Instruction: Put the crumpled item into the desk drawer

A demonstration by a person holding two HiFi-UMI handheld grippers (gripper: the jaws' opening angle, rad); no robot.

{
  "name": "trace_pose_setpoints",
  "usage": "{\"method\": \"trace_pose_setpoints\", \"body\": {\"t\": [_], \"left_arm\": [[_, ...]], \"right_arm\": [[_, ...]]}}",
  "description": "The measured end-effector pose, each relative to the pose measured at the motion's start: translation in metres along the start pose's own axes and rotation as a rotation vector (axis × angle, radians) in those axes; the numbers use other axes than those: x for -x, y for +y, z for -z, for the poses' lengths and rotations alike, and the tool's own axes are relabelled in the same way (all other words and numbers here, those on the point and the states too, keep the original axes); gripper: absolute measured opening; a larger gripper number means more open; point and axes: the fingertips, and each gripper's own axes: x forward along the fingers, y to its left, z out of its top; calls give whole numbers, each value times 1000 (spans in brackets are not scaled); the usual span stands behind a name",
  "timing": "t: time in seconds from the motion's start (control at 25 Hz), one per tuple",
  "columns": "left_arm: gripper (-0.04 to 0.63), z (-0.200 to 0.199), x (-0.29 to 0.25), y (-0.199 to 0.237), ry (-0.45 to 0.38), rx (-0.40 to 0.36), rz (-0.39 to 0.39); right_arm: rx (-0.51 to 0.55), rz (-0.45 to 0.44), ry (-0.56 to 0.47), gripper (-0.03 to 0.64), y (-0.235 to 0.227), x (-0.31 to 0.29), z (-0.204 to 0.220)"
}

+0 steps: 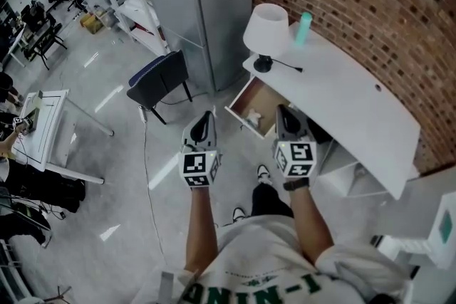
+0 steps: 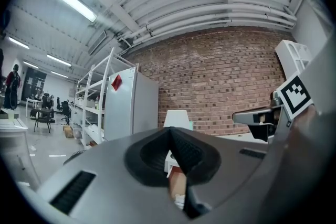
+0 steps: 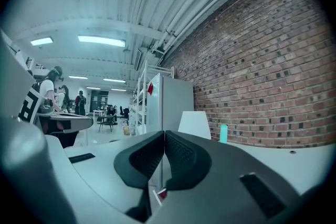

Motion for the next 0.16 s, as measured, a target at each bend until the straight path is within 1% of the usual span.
{"method": "trace_pose_setpoints", "body": {"t": [0.16], "left_arm": [[-5, 11, -4, -4, 28, 3, 17]], "right_arm": [[-7, 7, 14, 7, -3, 1, 6]]}}
